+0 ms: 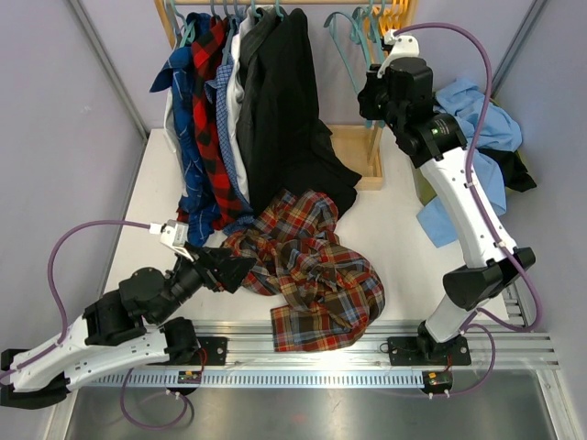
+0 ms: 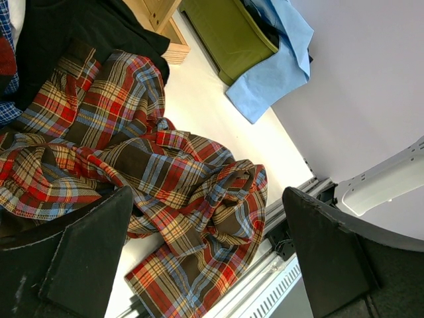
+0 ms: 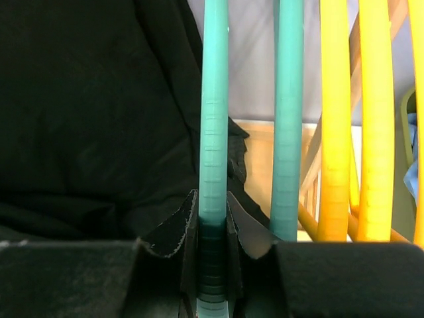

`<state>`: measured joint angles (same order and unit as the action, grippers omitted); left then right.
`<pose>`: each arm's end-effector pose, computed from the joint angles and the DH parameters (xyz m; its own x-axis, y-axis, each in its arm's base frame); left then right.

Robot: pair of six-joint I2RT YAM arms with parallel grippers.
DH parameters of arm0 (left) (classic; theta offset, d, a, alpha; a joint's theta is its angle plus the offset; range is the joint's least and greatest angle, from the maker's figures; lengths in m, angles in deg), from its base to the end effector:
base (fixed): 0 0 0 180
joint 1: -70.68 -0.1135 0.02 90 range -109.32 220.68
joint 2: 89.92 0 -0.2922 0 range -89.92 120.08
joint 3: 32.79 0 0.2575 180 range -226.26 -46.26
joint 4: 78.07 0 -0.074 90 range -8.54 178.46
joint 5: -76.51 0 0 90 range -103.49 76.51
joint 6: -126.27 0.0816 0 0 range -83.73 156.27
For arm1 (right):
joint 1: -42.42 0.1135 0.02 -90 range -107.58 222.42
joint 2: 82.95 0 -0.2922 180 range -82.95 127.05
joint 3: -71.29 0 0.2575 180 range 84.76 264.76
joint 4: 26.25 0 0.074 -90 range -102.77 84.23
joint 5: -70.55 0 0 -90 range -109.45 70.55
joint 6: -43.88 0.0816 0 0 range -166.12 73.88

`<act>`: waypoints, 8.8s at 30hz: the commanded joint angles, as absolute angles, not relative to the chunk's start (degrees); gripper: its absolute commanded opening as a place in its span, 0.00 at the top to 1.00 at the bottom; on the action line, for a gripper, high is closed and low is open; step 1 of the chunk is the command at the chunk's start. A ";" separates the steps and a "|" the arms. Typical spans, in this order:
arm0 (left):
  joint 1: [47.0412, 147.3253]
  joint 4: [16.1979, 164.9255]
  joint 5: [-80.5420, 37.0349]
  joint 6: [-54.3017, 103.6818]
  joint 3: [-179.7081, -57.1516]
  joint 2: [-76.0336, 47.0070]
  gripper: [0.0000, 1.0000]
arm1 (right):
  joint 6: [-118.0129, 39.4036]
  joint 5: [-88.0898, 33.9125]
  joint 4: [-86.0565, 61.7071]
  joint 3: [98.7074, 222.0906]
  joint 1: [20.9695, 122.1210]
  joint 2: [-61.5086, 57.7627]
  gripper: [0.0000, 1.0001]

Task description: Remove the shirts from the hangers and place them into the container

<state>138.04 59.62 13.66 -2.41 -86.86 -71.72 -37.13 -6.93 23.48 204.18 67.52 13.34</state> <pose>0.0716 -0.0750 0.3392 -0.4379 -0.3948 -0.8077 0.4779 0.6588 -0.5811 0.3773 0.1572 0.5226 -0.2380 0.0570 -0.9696 -0.1881 0.9767 0.1035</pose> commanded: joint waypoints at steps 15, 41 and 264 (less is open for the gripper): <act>138.10 60.16 14.37 -2.75 -87.39 -71.46 0.01 | -35.58 -4.00 19.58 181.85 82.01 -4.98 0.01; 138.10 56.91 14.90 -7.59 -83.27 -75.77 0.01 | 12.58 8.76 11.92 130.03 121.43 2.55 0.01; 138.18 55.41 6.81 -7.85 -84.58 -85.70 0.01 | -22.91 -48.79 9.19 166.06 51.47 -35.14 0.01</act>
